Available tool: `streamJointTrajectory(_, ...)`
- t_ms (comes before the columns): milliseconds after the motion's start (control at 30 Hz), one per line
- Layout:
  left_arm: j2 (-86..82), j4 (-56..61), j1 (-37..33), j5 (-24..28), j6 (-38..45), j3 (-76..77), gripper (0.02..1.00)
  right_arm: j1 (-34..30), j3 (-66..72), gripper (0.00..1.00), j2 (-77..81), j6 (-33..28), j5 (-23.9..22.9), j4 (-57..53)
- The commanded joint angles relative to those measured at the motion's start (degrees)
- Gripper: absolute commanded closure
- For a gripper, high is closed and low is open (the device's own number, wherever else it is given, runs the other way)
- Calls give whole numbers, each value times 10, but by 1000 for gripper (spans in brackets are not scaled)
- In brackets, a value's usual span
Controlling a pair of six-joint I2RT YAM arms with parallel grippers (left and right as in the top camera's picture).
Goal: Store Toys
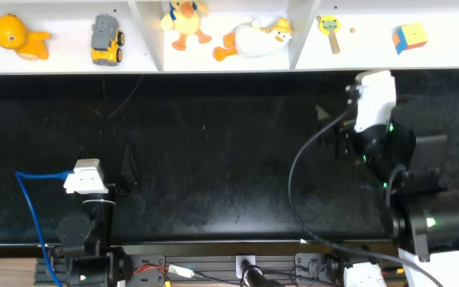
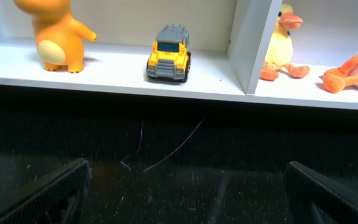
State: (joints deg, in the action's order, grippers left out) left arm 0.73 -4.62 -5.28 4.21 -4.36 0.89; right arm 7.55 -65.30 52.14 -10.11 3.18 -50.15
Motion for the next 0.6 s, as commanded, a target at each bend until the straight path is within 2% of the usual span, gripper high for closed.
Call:
streamJointTrajectory(33,-6,3,-2,-3,-6,-4,23,8,-6,7,-17,-2,-26,-38)
streamJointTrajectory(333,-6,3,-2,-3,-6,-4,23,8,-5,7,-15,-2,-26,-115)
streamJointTrajectory(600,-6,3,-2,-3,-6,-4,20,8,-5,7,-15,-2,-26,-125)
